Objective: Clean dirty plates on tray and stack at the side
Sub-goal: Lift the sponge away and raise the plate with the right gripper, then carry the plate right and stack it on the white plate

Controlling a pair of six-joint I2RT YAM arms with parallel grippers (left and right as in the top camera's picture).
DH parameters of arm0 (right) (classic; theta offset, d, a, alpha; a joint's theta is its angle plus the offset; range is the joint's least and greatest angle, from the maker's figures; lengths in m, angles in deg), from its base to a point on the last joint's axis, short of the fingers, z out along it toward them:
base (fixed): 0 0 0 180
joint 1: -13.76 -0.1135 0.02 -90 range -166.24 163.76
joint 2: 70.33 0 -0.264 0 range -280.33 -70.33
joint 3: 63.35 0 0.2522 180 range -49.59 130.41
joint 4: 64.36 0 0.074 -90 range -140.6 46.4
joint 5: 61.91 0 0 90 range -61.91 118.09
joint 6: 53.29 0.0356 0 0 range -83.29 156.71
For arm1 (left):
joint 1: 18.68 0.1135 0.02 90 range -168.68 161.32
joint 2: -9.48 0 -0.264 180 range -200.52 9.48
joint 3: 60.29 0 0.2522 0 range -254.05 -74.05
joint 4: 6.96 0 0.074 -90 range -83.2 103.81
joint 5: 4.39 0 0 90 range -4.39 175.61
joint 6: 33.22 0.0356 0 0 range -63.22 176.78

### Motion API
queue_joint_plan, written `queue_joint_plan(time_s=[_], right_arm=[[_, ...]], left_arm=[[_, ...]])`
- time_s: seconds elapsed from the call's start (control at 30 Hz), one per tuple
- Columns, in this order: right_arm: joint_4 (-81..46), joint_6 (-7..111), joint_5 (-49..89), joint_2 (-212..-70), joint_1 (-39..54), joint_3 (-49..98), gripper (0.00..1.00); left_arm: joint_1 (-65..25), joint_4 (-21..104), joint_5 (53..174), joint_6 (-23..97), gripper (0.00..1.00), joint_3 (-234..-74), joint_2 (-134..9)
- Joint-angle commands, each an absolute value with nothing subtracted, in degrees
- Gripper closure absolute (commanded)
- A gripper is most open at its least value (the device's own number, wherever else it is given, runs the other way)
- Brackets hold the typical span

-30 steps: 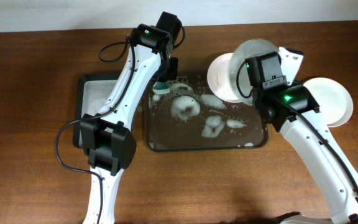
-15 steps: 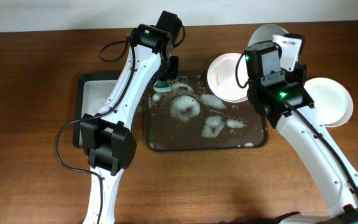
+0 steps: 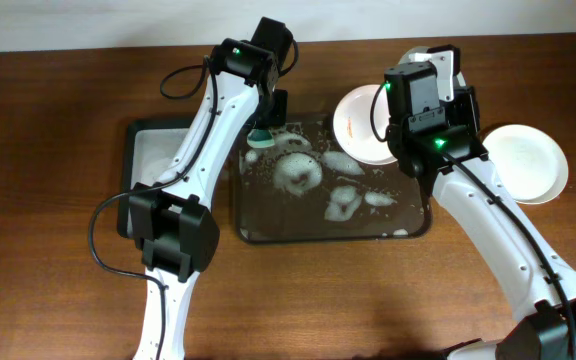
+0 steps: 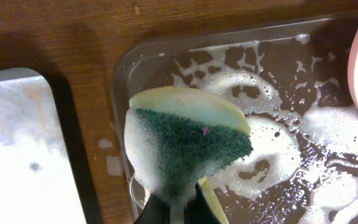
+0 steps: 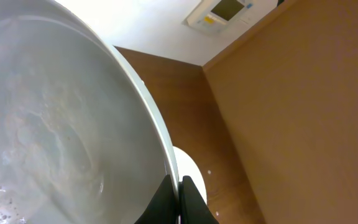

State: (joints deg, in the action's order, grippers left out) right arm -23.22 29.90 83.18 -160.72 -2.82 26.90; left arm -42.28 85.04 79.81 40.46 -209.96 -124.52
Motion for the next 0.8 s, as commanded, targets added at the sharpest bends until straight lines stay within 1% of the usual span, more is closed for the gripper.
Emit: queue_joint_plan(time_s=[0.0, 0.77], right_arm=[[-24.99, 29.42, 84.75, -160.81, -2.78, 27.84, 0.96], [-25.56, 29.44, 82.76, -160.81, -2.78, 27.84, 0.96]], left_arm=[[-41.86, 84.87, 80.46, 40.95, 0.99, -209.88, -124.78], [-41.86, 84.85, 81.75, 40.95, 0.99, -209.88, -124.78]])
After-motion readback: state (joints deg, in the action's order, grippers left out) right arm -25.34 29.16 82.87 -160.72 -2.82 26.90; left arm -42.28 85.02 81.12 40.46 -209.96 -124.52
